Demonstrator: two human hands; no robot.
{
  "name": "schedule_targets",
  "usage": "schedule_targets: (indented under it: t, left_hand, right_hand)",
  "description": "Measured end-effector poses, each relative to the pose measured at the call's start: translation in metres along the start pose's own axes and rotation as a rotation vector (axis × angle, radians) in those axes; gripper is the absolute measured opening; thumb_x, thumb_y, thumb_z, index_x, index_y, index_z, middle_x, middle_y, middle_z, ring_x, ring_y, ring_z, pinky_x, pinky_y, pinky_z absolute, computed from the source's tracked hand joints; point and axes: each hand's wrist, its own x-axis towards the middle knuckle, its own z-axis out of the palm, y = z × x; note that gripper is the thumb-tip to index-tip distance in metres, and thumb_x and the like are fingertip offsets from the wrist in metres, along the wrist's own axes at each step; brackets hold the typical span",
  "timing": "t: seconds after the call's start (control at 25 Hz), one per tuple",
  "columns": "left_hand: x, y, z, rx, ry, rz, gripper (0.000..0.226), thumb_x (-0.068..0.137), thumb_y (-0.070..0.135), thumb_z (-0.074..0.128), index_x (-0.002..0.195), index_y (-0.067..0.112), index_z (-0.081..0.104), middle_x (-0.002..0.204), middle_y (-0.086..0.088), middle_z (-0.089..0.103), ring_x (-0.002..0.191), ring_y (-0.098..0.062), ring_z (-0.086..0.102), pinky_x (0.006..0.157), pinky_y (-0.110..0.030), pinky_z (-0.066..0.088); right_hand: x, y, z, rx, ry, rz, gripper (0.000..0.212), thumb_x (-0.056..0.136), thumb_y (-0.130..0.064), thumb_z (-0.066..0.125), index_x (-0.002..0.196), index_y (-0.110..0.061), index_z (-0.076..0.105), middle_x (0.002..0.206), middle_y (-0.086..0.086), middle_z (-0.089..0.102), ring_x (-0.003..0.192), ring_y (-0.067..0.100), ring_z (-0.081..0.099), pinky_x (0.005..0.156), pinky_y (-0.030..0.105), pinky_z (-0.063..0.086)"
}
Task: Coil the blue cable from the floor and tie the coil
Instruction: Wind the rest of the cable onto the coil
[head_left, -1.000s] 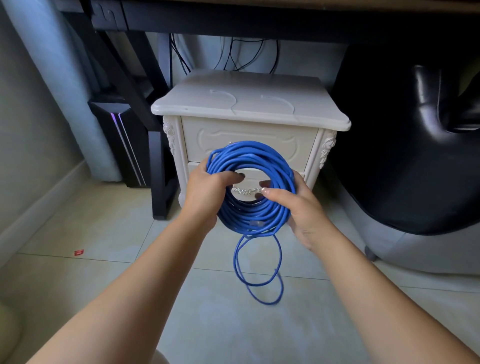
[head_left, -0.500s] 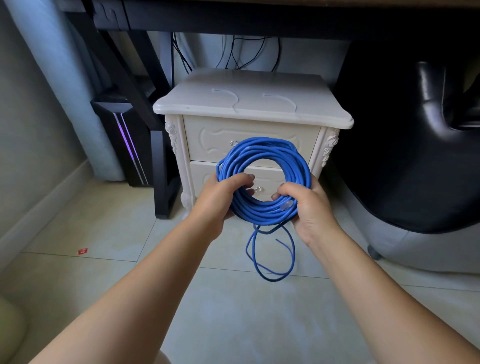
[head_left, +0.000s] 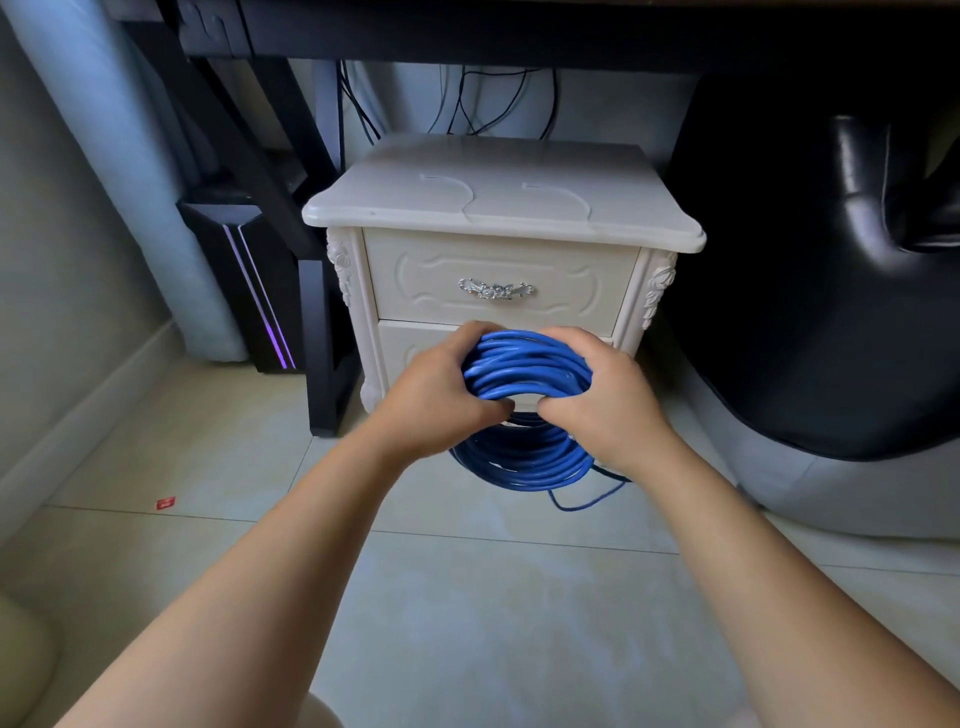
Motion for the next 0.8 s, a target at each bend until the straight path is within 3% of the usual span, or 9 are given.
schedule_targets:
  t: [0.12, 0.32, 0.44, 0.56, 0.68, 0.8]
  left_hand:
    - [-0.001, 0.004, 0.001, -0.071, 0.058, -0.031, 0.035, 0.071, 0.0, 0.067, 0.098, 0.021, 0.058, 0.074, 0.009, 0.064, 0.06, -0.005, 0.057, 0.054, -0.012, 0.044]
    - [0.001, 0.008, 0.006, -0.267, 0.154, -0.111, 0.031, 0.068, -0.005, 0.067, 0.089, 0.017, 0.062, 0.065, 0.008, 0.06, 0.053, -0.006, 0.051, 0.052, -0.015, 0.041]
    - [0.004, 0.006, 0.005, -0.447, 0.225, -0.22, 0.028, 0.07, -0.008, 0.066, 0.084, 0.017, 0.061, 0.059, 0.006, 0.054, 0.055, -0.012, 0.048, 0.055, -0.022, 0.04]
    - [0.008, 0.005, 0.001, -0.735, 0.305, -0.351, 0.023, 0.074, -0.007, 0.062, 0.083, 0.013, 0.058, 0.063, 0.0, 0.049, 0.064, -0.02, 0.047, 0.071, -0.037, 0.049]
    - [0.007, 0.005, 0.005, -0.954, 0.36, -0.465, 0.018, 0.078, -0.004, 0.059, 0.087, 0.011, 0.057, 0.069, -0.001, 0.048, 0.066, -0.017, 0.049, 0.087, -0.043, 0.053]
    - [0.003, 0.006, 0.017, -1.077, 0.332, -0.455, 0.016, 0.08, -0.002, 0.059, 0.091, 0.009, 0.055, 0.068, -0.001, 0.047, 0.067, -0.016, 0.049, 0.087, -0.045, 0.051]
  right_hand:
    - [0.0, -0.002, -0.002, 0.058, -0.005, -0.003, 0.055, 0.069, 0.001, 0.067, 0.106, -0.038, 0.06, 0.096, -0.014, 0.069, 0.085, 0.005, 0.065, 0.074, 0.018, 0.051]
    - [0.002, -0.003, -0.008, 0.247, -0.046, 0.045, 0.053, 0.075, -0.007, 0.076, 0.116, -0.036, 0.061, 0.101, -0.013, 0.07, 0.088, 0.003, 0.067, 0.076, 0.019, 0.053]
    - [0.003, 0.004, -0.008, 0.499, -0.069, 0.127, 0.054, 0.072, -0.035, 0.083, 0.121, -0.031, 0.061, 0.112, -0.009, 0.071, 0.105, 0.008, 0.067, 0.091, 0.03, 0.051]
    - [0.002, 0.012, 0.0, 0.681, -0.094, 0.186, 0.076, 0.063, -0.064, 0.079, 0.13, -0.04, 0.052, 0.125, -0.009, 0.065, 0.12, 0.018, 0.061, 0.101, 0.044, 0.048]
    - [-0.002, 0.014, 0.021, 0.702, -0.063, 0.18, 0.085, 0.06, -0.046, 0.087, 0.134, -0.039, 0.046, 0.126, -0.007, 0.063, 0.121, 0.015, 0.059, 0.103, 0.044, 0.047]
    - [-0.004, 0.011, 0.033, 0.845, 0.08, 0.287, 0.058, 0.076, -0.014, 0.078, 0.127, -0.016, 0.053, 0.102, 0.014, 0.068, 0.1, 0.028, 0.068, 0.096, 0.051, 0.053]
